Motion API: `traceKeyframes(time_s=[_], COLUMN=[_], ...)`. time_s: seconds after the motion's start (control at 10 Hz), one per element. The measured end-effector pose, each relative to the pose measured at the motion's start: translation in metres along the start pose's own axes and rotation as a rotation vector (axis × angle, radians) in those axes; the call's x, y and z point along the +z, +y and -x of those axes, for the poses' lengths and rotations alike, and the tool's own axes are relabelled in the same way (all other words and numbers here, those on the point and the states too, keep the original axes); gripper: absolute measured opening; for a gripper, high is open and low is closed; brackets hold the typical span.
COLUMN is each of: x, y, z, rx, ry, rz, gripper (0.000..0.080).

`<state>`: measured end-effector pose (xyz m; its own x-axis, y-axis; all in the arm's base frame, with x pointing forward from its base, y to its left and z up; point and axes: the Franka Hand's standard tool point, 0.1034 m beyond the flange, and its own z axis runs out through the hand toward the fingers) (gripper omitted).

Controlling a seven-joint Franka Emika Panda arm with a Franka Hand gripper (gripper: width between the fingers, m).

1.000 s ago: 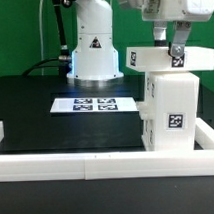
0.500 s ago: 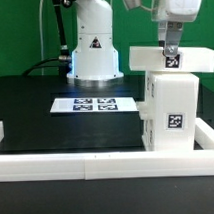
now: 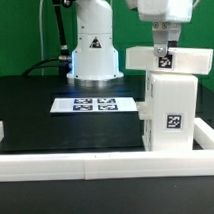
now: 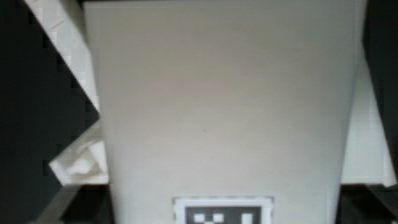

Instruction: Assemble cabinet

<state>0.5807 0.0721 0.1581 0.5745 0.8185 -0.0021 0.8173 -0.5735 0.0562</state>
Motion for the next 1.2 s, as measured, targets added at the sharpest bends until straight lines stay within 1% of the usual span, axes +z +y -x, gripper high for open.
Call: traceKeyframes(time_s=[0.2, 0.4, 1.0, 1.2], x=[0.0007, 0.0009, 0.0012, 0.0019], y=[-0.0003, -0.0010, -0.0018, 0.0009], z=[-0.0005, -0.0011, -0.0015, 0.0014], rx=[0.215, 0.367, 0.734, 1.009], ry=[0.008, 0.011, 0.011, 0.047], rz=[0.001, -0.003, -0.008, -0.055], gripper=[0.0560, 0.0560, 0.0560, 0.0560])
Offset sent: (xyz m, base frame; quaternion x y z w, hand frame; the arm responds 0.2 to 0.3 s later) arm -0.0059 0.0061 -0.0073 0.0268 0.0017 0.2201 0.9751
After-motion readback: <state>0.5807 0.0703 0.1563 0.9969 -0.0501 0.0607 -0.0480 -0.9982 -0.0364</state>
